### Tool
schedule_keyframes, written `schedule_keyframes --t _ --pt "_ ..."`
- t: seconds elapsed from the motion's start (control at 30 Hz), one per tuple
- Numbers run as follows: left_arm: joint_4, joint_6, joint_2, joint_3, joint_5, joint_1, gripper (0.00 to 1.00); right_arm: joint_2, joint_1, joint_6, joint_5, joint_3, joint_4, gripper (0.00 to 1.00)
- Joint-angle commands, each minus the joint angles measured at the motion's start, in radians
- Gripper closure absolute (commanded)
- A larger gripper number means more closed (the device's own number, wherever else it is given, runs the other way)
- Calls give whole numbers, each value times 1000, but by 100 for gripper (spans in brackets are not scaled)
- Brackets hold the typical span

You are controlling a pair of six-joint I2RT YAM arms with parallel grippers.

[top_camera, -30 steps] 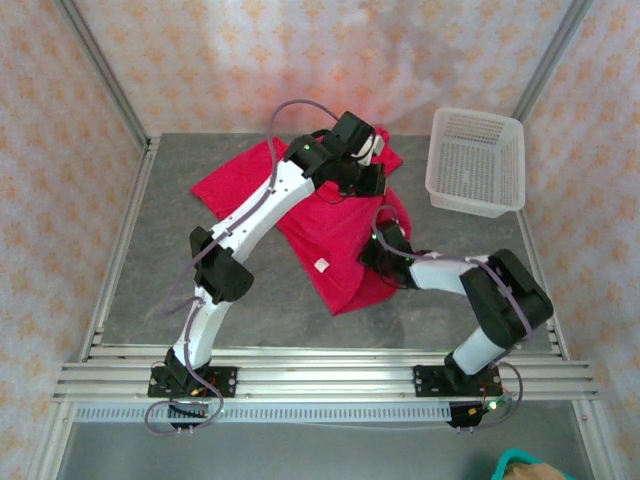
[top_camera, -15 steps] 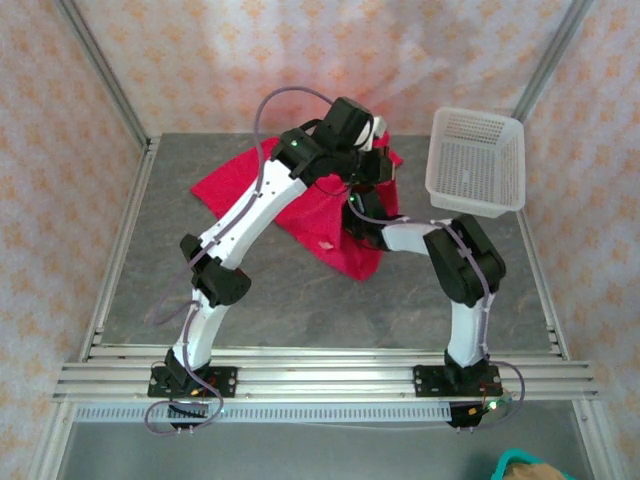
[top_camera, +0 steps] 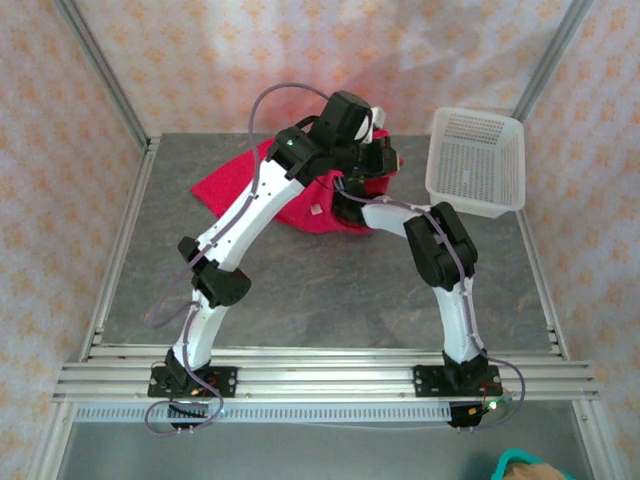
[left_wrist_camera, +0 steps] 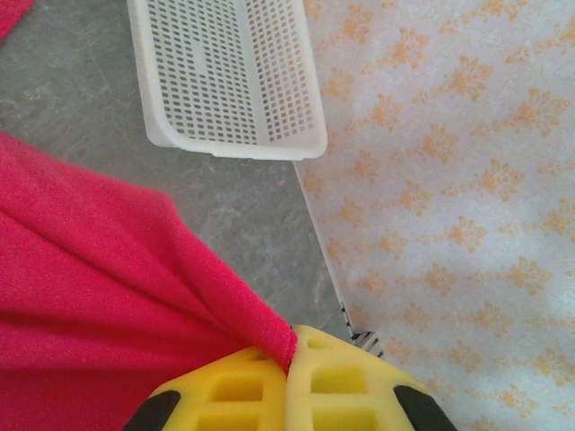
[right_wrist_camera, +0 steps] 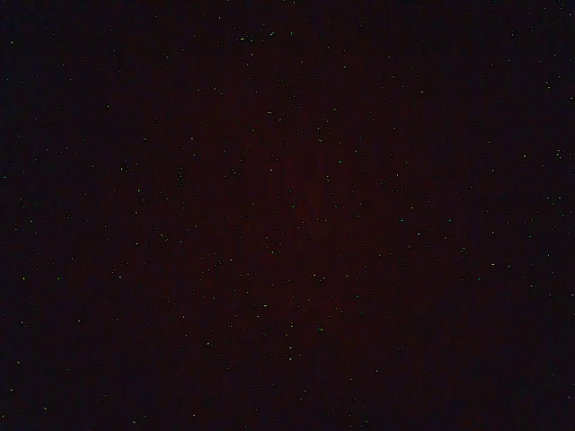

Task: Fold the inside-out t-shirt

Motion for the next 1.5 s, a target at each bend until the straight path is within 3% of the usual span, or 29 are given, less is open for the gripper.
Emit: schedule_keyframes --t 0.0,0.27,0.33,0.4,0.53,0.63,0.7,1.0,1.1,1.27,1.4,1.47 --pt "42 -18 -76 44 56 0 100 70 51 -51 69 137 -171 1" --pt "17 -21 -99 39 70 41 100 359 101 -65 204 579 -695 0" --pt "16 -17 -112 19 69 54 100 408 107 -62 191 632 -739 6" --pt "27 -20 -130 -16 70 68 100 437 104 -66 158 647 -741 19" --pt "43 -16 -165 -78 75 95 100 423 90 -91 117 646 -752 56" --pt "43 -4 -178 -114 70 122 100 349 79 -137 85 578 -730 84" --pt "38 2 -182 -136 70 148 100 270 75 -174 66 492 -692 98" --pt "59 29 -155 -271 56 341 100 -304 64 -254 -63 -171 -374 100" --pt "61 36 -112 -292 54 410 100 -483 64 -268 -117 -317 -347 100" --pt "38 86 -74 -361 38 499 100 -714 51 -303 -89 -389 -435 100" --pt "147 91 -163 -619 19 551 100 -857 9 -324 27 -310 -526 100" --pt "201 89 -209 -744 9 565 100 -911 -11 -324 27 -270 -503 100"
